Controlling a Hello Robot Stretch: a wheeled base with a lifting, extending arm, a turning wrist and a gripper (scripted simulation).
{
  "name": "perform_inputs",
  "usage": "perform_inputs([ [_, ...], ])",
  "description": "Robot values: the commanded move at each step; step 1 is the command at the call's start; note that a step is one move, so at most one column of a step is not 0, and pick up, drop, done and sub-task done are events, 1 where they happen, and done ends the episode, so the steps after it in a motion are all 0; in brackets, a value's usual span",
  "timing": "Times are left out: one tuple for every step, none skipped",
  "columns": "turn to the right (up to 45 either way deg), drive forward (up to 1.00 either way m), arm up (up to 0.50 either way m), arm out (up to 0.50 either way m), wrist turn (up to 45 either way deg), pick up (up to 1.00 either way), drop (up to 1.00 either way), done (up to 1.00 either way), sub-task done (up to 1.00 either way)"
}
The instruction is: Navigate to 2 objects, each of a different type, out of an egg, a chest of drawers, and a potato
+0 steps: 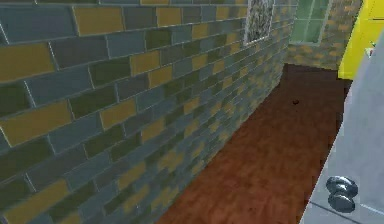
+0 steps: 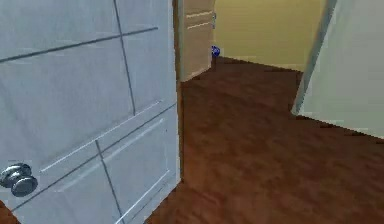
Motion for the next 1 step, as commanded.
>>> perform_inputs([
  [0.0, 0.70, 0.00, 0.00, 0.0, 0.00, 0.00, 0.00, 0.00],
])
